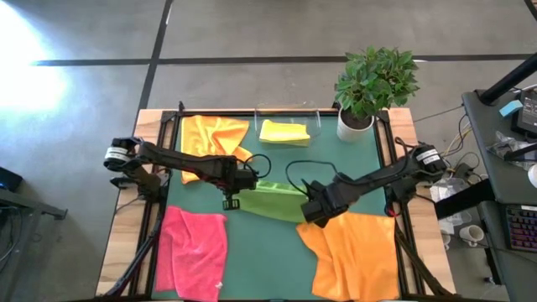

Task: Fold microfiber towels
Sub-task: Fold the green towel

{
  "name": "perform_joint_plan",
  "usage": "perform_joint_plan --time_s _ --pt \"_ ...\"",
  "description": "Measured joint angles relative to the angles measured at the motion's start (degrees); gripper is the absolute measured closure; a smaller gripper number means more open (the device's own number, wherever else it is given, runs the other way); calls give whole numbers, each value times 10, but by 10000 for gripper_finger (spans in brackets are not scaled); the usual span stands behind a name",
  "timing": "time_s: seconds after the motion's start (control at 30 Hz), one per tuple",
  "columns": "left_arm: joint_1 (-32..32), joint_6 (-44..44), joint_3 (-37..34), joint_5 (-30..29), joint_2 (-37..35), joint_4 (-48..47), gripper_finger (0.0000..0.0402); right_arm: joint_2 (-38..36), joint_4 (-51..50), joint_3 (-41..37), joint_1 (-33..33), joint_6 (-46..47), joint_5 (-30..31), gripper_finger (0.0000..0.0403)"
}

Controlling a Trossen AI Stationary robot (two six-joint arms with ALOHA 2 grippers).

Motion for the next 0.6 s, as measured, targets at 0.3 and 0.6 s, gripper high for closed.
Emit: perform_joint_plan --time_s 0.3,0.6 --pt "0 5 0 -5 0 1 336 0 35 -2 -6 -25 0 394" --pt "3 5 0 -64 -8 -7 246 0 43 -3 -9 -30 5 394"
